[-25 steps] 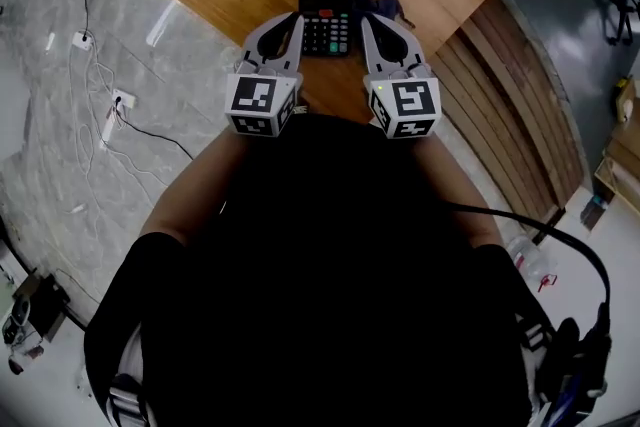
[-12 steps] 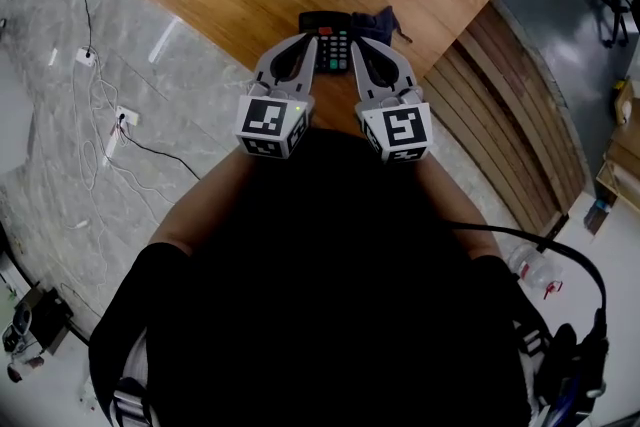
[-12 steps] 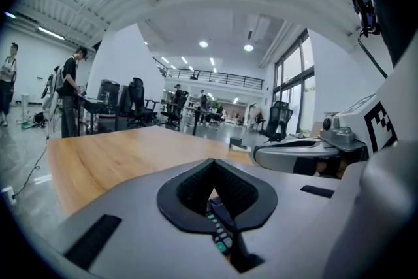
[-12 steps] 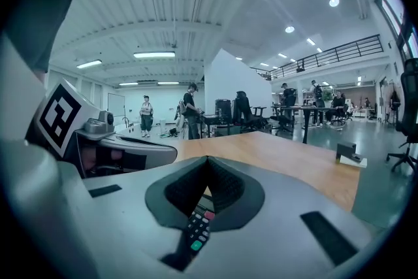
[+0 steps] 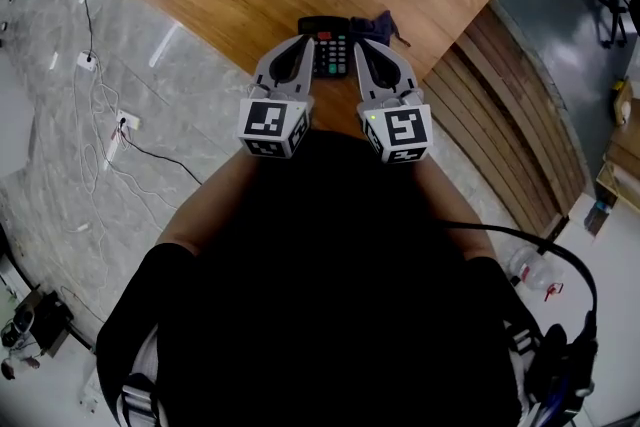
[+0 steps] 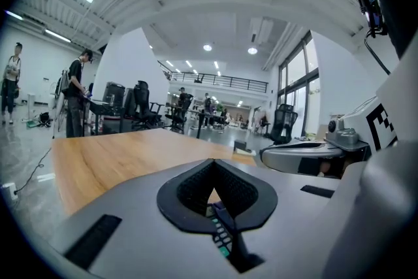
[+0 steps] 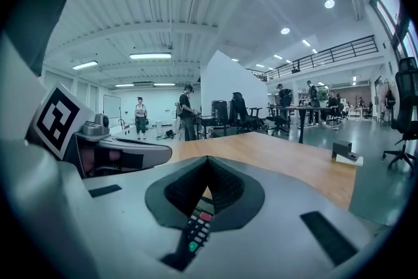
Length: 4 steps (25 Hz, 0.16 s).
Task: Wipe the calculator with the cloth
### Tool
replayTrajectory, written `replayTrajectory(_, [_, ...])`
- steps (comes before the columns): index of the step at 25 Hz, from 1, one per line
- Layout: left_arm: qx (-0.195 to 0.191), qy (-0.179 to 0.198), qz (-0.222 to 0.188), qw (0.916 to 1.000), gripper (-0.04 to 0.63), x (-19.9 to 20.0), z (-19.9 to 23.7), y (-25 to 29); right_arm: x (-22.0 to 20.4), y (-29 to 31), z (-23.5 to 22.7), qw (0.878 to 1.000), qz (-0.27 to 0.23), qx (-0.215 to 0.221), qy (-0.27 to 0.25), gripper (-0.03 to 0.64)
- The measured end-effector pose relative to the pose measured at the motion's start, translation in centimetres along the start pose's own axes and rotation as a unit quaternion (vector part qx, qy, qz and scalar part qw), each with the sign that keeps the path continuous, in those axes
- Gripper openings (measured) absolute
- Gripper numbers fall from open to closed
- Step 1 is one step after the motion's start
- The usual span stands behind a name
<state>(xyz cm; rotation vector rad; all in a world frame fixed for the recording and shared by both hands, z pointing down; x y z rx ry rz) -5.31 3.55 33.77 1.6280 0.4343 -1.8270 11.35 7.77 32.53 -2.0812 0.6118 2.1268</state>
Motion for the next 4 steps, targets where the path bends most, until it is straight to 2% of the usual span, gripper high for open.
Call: replayTrajectory(4, [0.003,-0.002,-0.003,1.0,0.008,0.31,0.27,0.18,0.34,0.34,-0.18,1.0,-0.012,-0.009,0.004,0.015])
Point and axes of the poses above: the fingertips, and each gripper's own axes: y forward along the fingers, z to its left, x out of its top, the point moved 9 cm from there along -y, backward along the fingers, and after that the axes turned 4 degrees about -z, right-handed, at the moved point
